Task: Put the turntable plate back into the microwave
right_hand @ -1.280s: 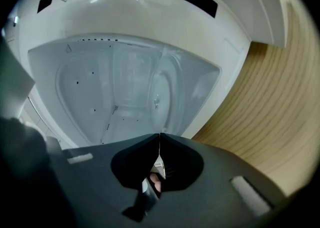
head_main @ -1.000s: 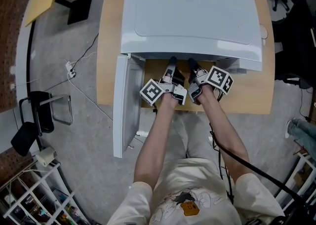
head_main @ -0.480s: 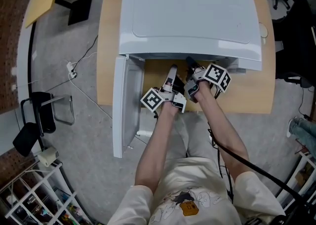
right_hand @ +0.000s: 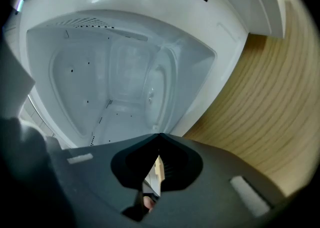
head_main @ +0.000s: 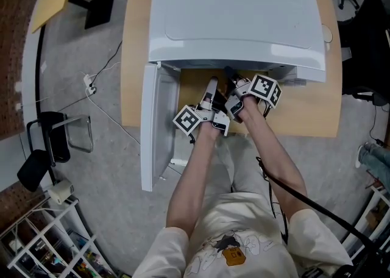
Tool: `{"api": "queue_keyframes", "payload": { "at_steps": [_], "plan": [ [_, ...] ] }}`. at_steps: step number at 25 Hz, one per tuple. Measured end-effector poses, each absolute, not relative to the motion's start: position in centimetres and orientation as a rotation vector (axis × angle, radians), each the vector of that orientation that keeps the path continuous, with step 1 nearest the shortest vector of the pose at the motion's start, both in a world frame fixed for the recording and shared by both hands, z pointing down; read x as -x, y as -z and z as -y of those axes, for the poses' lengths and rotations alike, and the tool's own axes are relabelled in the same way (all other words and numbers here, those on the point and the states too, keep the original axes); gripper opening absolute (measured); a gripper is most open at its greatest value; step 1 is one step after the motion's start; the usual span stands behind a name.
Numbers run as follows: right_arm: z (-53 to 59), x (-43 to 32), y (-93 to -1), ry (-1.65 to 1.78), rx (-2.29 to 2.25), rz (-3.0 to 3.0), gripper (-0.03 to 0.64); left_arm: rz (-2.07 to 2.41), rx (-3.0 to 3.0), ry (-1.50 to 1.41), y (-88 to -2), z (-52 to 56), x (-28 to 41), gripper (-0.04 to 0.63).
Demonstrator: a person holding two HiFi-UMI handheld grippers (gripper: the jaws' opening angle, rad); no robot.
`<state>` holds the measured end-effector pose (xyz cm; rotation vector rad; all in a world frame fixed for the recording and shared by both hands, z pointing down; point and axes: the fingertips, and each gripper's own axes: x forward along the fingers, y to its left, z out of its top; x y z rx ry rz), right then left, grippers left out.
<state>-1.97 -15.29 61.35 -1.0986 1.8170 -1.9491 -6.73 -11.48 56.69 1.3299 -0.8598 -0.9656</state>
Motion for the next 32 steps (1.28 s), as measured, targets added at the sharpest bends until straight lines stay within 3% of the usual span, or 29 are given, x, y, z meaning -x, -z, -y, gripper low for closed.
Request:
{"api": "queue_keyframes", "payload": {
  "at_steps": [5, 12, 25, 32],
  "plan": [
    [15.5, 2.1, -60.3, 1.950, 1.035, -1.795, 0.005, 0.852, -1.317, 0.972, -56.5, 11.4, 6.6, 0.000],
    [16.6, -3.3, -60.9, 1.797, 1.363, -1.630, 0.005, 0.839, -1.305, 0.969, -56.4, 11.3, 6.1, 0.000],
    [16.0, -0.9, -60.9, 1.900, 1.244, -1.669, 0.003, 0.841, -1.298, 0.977, -56.3, 12.1, 6.3, 0.000],
    [13.9, -0.5, -55.9, 1.740, 1.120, -2.014, 0.003, 0.874, -1.412, 0.836, -55.1, 11.8, 5.4, 0.000]
  ]
}}
